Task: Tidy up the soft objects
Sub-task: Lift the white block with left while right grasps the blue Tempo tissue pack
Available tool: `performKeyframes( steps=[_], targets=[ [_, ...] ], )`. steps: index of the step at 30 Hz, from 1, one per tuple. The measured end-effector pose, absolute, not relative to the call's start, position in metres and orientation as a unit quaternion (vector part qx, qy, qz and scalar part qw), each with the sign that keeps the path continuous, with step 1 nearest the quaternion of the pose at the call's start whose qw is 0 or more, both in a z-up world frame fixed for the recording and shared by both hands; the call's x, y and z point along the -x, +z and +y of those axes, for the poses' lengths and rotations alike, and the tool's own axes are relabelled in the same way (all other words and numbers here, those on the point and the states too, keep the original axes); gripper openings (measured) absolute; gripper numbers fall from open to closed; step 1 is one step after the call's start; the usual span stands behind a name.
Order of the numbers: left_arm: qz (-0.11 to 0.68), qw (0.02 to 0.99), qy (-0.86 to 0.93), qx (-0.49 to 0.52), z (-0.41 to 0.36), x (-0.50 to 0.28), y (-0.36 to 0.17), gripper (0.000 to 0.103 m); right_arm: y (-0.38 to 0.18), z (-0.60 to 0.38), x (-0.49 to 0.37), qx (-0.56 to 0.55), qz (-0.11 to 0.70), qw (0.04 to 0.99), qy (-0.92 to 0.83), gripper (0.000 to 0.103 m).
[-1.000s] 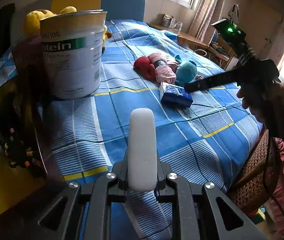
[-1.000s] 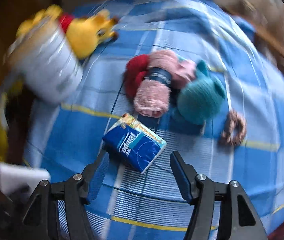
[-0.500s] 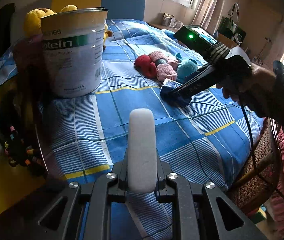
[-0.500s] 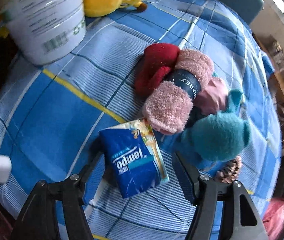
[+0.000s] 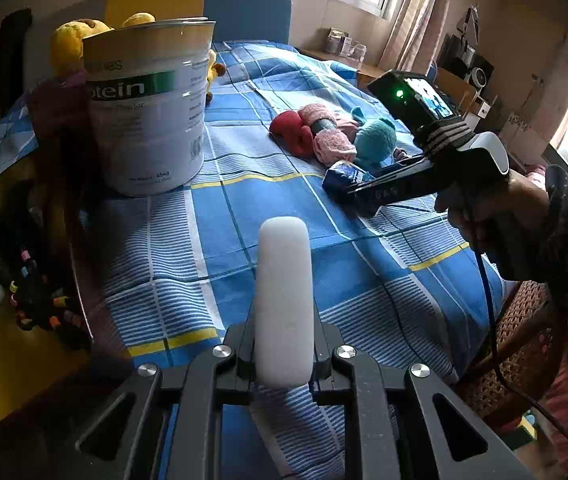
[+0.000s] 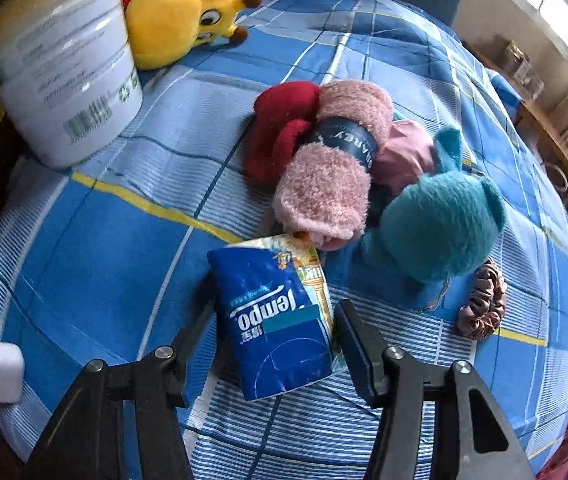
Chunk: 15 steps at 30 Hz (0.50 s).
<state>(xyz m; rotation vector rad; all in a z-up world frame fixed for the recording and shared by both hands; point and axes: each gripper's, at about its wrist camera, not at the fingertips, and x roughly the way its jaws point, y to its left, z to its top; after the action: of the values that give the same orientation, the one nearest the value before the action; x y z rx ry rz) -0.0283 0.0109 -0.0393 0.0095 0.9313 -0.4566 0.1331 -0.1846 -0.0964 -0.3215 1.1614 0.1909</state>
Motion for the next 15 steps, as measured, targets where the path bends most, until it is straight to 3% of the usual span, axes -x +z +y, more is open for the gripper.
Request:
performKeyframes(
  steps=[15],
  targets=[
    [0.433, 0.875, -0.218, 0.009, 0.021, 0.034, -0.028, 0.018, -0.09, -0.179, -0.112, 0.161, 0.534, 0.826, 0.085, 0.056]
  ],
)
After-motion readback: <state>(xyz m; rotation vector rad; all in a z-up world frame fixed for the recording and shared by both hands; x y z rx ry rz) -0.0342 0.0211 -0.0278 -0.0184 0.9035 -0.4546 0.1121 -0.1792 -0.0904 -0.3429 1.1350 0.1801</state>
